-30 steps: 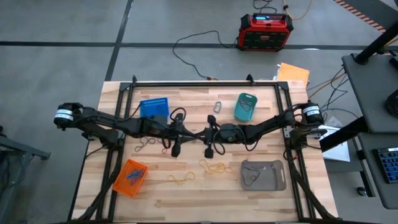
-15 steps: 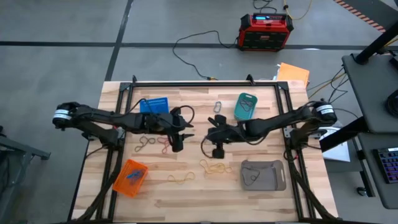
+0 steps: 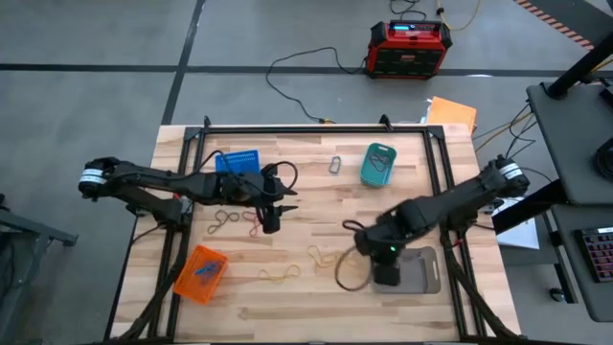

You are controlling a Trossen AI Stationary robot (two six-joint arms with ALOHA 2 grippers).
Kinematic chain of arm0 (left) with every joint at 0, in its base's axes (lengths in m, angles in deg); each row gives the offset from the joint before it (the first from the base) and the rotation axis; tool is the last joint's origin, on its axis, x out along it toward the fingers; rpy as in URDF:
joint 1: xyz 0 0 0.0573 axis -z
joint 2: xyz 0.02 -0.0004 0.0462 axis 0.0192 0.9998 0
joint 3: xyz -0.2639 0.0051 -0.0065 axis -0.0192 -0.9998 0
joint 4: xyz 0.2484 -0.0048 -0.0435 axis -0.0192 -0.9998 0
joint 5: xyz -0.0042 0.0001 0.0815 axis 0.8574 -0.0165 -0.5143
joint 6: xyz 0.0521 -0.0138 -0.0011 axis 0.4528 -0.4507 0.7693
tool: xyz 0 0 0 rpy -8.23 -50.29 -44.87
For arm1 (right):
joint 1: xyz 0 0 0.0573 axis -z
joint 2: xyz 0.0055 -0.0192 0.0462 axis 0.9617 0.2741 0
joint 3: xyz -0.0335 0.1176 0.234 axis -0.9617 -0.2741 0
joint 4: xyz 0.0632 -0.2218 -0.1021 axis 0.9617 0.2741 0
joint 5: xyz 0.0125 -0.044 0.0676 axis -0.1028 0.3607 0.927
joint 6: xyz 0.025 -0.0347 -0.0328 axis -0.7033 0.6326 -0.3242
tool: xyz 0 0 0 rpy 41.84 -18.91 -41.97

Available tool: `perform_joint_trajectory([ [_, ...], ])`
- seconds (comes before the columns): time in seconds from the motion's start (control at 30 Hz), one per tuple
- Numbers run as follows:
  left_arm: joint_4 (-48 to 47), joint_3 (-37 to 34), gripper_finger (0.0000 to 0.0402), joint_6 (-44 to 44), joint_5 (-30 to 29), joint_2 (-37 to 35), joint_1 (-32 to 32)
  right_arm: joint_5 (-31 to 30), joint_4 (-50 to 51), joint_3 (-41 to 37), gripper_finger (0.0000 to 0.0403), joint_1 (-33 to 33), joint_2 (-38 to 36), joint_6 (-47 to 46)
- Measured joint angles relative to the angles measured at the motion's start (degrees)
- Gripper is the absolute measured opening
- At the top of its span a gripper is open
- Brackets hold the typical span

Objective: Sort rubber bands into baskets
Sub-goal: Put the top violet rubber band into black bin

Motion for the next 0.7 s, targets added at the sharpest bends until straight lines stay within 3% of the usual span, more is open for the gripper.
perform_joint_trajectory([
  [0.27, 0.2, 0.0, 0.0167, 0.0, 0.0, 0.0, 0.0, 1.0, 7.6, -1.3, 0.0009, -7.1, -0.1, -18.9],
  [0.7, 0.3, -0.1, 0.0167, 0.0, 0.0, 0.0, 0.0, 0.0, 13.5, -5.8, 0.0018, -10.4, -0.1, -32.7],
])
